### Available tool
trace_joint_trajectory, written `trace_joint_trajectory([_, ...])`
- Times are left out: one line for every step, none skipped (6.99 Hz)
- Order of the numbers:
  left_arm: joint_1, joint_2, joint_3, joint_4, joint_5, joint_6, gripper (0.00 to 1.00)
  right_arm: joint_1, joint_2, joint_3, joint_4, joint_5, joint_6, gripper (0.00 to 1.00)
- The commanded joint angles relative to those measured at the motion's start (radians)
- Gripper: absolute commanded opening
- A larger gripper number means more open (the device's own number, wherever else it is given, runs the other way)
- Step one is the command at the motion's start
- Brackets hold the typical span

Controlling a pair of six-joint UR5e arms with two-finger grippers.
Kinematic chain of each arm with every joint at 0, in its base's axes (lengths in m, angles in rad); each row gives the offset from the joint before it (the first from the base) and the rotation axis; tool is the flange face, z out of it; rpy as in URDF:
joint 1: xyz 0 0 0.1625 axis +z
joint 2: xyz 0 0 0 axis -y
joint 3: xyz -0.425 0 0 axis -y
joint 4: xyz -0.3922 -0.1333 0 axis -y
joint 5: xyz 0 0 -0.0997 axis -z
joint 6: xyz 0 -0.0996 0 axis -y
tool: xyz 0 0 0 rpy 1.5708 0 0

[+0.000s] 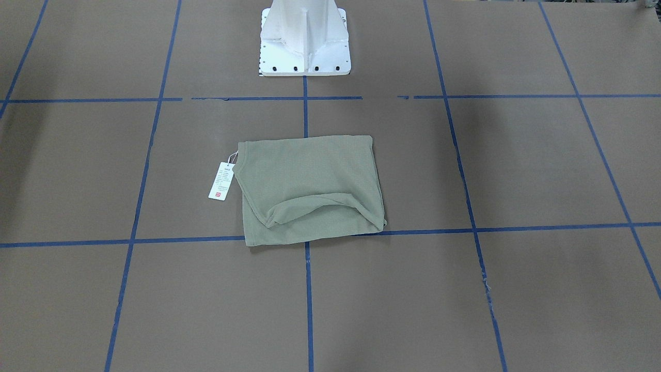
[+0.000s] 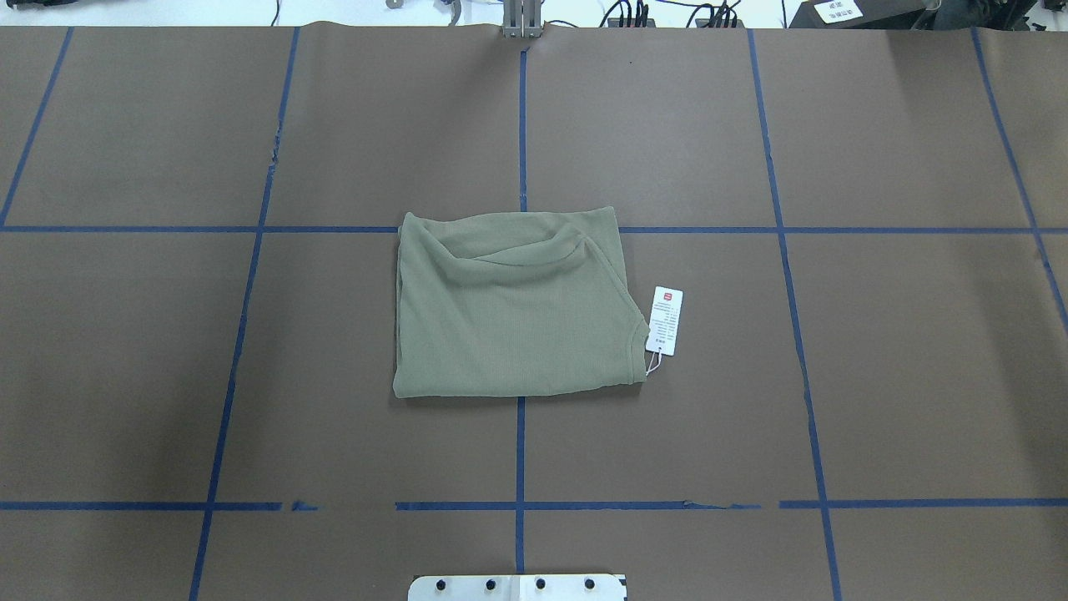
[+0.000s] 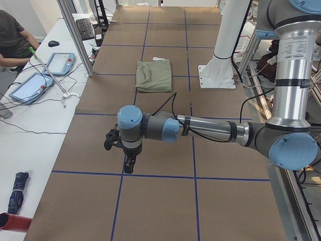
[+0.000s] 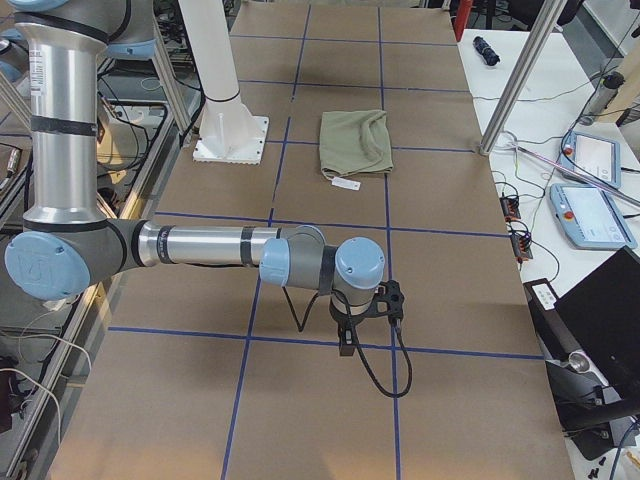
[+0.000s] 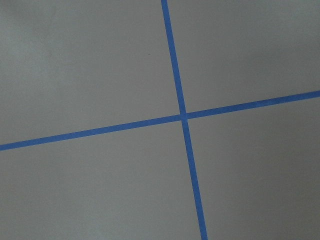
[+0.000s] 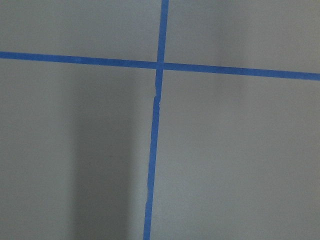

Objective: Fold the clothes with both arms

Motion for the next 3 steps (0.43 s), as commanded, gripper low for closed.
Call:
trace_joint_trajectory([0.000, 0.000, 0.001, 0.000, 0.002, -0.003, 1.00, 0.001, 0.002, -0.002, 0.000, 0.000, 0.000, 1.00])
trace_joint_trajectory([0.000, 0.002, 0.003, 0.002, -0.003, -0.014, 1.00, 0.000, 0.002, -0.002, 0.000, 0.000, 0.000, 1.00])
trace_joint_trajectory([0.000, 0.002, 0.011, 0.002, -0.005, -0.021, 1.00, 0.001, 0.002, -0.002, 0.000, 0.000, 0.000, 1.00])
